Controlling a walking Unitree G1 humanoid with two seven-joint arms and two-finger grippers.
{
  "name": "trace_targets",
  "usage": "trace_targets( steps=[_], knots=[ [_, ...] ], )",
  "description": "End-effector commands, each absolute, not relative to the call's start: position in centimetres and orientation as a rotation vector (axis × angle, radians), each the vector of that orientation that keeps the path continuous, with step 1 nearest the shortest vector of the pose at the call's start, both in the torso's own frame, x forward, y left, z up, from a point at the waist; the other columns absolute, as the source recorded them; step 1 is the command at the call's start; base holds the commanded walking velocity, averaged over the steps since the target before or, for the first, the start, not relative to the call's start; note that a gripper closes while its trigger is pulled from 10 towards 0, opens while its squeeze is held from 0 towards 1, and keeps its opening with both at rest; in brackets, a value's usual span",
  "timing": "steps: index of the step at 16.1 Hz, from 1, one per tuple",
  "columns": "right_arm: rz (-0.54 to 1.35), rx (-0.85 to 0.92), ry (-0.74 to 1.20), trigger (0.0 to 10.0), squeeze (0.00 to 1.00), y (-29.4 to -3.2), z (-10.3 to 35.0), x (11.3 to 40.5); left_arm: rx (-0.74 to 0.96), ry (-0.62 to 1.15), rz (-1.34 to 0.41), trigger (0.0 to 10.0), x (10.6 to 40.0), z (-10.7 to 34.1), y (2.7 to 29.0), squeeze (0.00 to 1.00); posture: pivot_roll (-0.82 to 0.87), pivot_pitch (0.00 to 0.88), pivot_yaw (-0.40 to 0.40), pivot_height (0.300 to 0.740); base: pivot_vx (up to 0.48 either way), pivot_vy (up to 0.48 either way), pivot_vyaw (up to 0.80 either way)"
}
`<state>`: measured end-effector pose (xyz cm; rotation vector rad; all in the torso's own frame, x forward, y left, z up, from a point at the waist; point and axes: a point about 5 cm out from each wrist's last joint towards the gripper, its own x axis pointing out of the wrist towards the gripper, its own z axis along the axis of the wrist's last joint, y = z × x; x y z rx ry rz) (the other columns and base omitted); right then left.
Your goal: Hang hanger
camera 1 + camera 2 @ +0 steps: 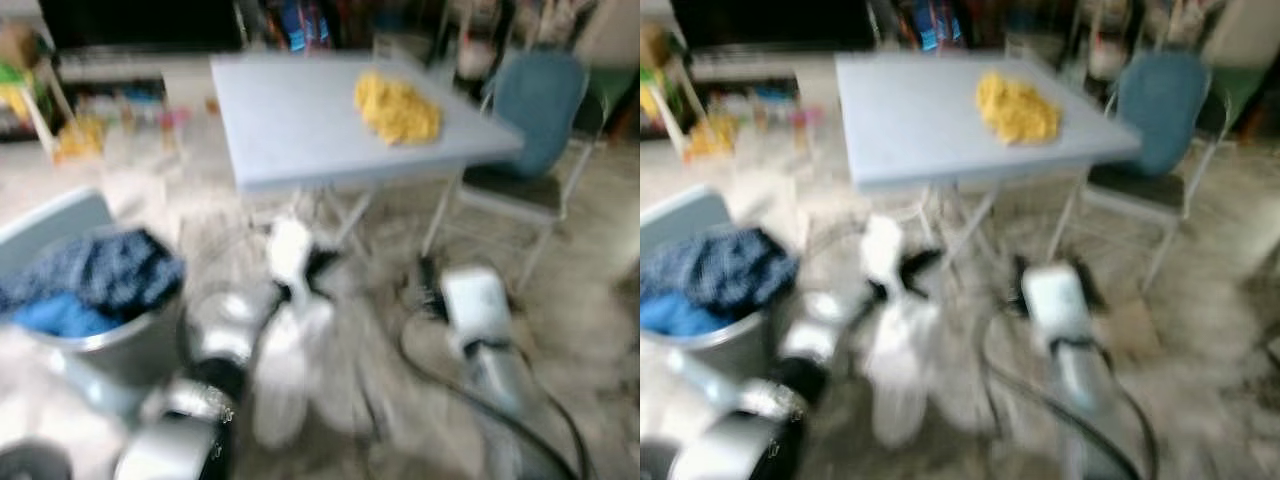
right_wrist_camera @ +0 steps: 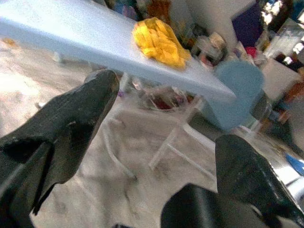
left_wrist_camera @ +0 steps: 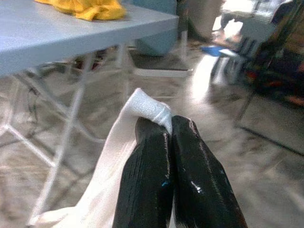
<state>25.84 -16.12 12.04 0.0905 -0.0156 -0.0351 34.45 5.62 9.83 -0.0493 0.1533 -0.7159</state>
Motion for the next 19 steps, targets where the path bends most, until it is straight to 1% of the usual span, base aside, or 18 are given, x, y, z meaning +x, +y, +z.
trace_targets(
  steps=[1,3,7,15,18,19],
  knots=[
    [-0.027,0.101,-0.038,10.0,0.00,-15.7,12.6,26.1,-0.045,0.078,-0.721,10.0,35.1,11.4,5.9,0.00,0.03,0.000,-0.069,0.740,0.000,0.000,0.00],
    [-0.024,0.105,-0.037,10.0,0.00,-15.7,12.6,26.1,-0.061,0.073,-0.753,10.0,35.0,11.5,5.7,0.00,0.03,0.000,-0.069,0.740,0.000,0.000,0.00],
    [-0.011,0.112,-0.034,10.0,0.00,-15.6,12.6,26.1,-0.068,0.069,-0.756,10.0,35.0,11.5,5.8,0.00,0.03,0.000,-0.071,0.740,0.000,0.000,0.00],
    [-0.013,0.115,-0.028,10.0,0.00,-15.4,12.3,26.1,-0.093,0.072,-0.743,10.0,35.1,11.6,6.0,0.00,0.03,0.000,-0.070,0.740,0.305,0.000,0.00],
    [-0.038,0.060,-0.022,10.0,0.00,-15.8,12.2,26.0,-0.088,0.073,-0.742,10.0,35.2,11.5,6.1,0.00,0.03,0.000,-0.067,0.740,0.321,0.000,0.00],
    [-0.089,-0.013,-0.046,10.0,0.00,-16.5,12.5,25.8,-0.083,0.074,-0.740,10.0,35.2,11.5,6.3,0.00,0.03,0.000,-0.067,0.740,0.322,0.000,0.00]
  ],
)
